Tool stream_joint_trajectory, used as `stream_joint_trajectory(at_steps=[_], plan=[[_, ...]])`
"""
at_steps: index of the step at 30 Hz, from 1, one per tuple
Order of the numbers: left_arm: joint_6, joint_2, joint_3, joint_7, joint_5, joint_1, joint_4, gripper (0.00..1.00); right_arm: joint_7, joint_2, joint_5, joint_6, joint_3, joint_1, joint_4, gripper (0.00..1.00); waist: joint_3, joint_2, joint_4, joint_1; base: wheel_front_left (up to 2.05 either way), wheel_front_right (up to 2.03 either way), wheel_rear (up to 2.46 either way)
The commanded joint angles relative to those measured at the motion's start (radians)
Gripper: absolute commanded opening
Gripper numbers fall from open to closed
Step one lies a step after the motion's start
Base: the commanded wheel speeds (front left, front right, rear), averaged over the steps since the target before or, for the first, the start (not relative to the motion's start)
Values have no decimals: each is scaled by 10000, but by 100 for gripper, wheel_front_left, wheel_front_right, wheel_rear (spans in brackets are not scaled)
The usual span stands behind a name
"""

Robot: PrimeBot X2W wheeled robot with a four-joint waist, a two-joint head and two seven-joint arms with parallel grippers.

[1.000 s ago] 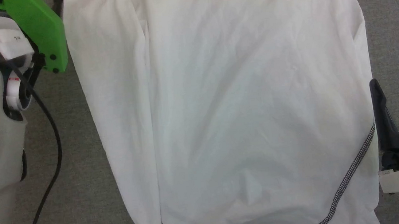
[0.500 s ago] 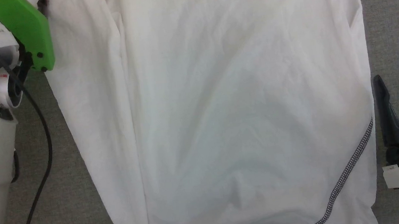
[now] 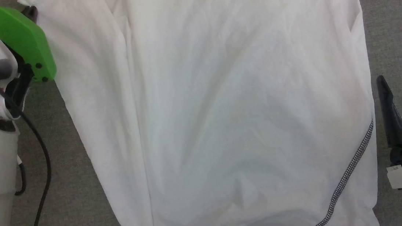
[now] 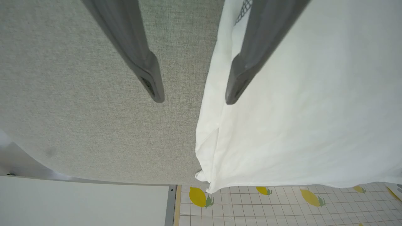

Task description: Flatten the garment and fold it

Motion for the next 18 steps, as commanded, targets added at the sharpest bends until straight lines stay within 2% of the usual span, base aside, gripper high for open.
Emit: stream_joint_trajectory(at_steps=[1, 4, 8, 13, 18], plan=[[-6, -49, 116, -315, -62, 91, 24, 0, 3, -3, 56, -15, 30, -220, 36, 100, -260, 0, 32, 0, 0, 0, 0], [-8, -139, 407, -1004, -219, 115, -119, 0, -1, 72, 41, -15, 43, -167, 133, 100, -672, 0, 66, 0, 0, 0, 0], [-127, 12, 727, -1554, -404, 412, -441, 0, -9, 248, 7, -15, 64, -22, 257, 100, -1308, 0, 105, 0, 0, 0, 0], [-217, 446, 1379, -1914, -802, 1164, -1119, 0, 38, 543, -86, -15, -18, 258, 295, 100, -2191, 0, 227, 0, 0, 0, 0], [-22, 923, 2342, -2068, -1239, 2309, -2012, 0, 120, 846, -223, -15, -154, 597, 266, 100, -2940, 0, 447, 0, 0, 0, 0]])
